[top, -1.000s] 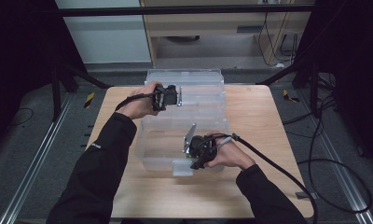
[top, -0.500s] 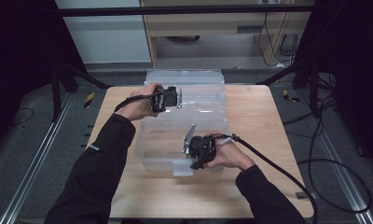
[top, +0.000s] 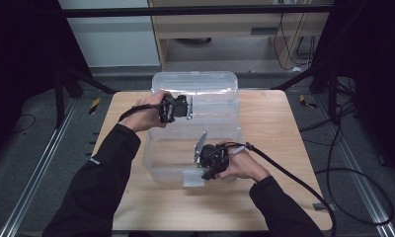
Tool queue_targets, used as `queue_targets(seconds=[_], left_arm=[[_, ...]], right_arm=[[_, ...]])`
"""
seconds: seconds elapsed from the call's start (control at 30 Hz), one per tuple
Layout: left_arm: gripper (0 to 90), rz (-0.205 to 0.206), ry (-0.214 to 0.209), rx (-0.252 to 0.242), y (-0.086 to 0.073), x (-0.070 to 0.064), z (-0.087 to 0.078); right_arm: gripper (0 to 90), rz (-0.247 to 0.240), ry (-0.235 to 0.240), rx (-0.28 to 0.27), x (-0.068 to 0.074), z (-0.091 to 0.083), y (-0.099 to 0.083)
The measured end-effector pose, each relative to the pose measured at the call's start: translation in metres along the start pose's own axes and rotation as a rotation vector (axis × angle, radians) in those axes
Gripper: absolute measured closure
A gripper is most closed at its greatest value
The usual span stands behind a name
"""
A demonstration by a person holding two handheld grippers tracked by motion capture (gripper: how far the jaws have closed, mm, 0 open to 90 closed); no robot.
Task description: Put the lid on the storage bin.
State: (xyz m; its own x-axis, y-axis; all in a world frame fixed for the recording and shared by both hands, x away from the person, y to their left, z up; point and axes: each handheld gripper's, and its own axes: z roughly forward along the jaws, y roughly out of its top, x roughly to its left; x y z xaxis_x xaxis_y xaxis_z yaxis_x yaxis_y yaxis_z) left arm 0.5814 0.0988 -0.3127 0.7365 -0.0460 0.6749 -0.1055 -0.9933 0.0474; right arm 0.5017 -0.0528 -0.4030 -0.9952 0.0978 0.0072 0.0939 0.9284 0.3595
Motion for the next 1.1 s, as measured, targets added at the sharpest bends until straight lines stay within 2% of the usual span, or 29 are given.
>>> queue_targets(seconds=[0.03,0.3,0.53,0.6,0.7,0.73,0.77,0.83,1.1], left_arm=[[77.5,0.0,-0.004,0.01,0.001,0.0,-0.002],[77.7,0.002,0.014,-0.011,-0.001,-0.008,-0.009],[77.8,-0.014,0.021,-0.015,-0.001,-0.018,-0.017],[77.9,-0.024,0.016,-0.002,-0.001,-0.021,-0.019],[78.0,-0.027,0.028,-0.008,0.0,-0.024,-0.02],[78.0,-0.012,0.028,0.007,0.0,-0.025,-0.023],[78.0,-0.014,0.026,0.01,0.0,-0.025,-0.024],[78.1,-0.019,0.035,-0.004,-0.002,-0.028,-0.025],[78.2,-0.026,0.04,0.002,-0.001,-0.035,-0.03]], right_arm=[[68.6,0.005,-0.002,0.003,0.0,0.0,0.0],[68.5,0.016,-0.005,0.004,0.001,0.0,0.0],[68.4,0.019,-0.005,-0.003,0.002,0.0,0.0],[68.4,0.02,-0.005,-0.003,0.002,0.0,0.0],[68.3,0.024,-0.004,-0.001,0.003,0.0,0.0],[68.3,0.023,-0.004,0.001,0.003,0.0,0.0],[68.2,0.02,-0.003,-0.001,0.003,0.0,-0.001],[68.2,0.014,-0.003,-0.006,0.003,0.0,-0.001],[68.1,0.028,-0.003,-0.008,0.004,0.0,-0.001]])
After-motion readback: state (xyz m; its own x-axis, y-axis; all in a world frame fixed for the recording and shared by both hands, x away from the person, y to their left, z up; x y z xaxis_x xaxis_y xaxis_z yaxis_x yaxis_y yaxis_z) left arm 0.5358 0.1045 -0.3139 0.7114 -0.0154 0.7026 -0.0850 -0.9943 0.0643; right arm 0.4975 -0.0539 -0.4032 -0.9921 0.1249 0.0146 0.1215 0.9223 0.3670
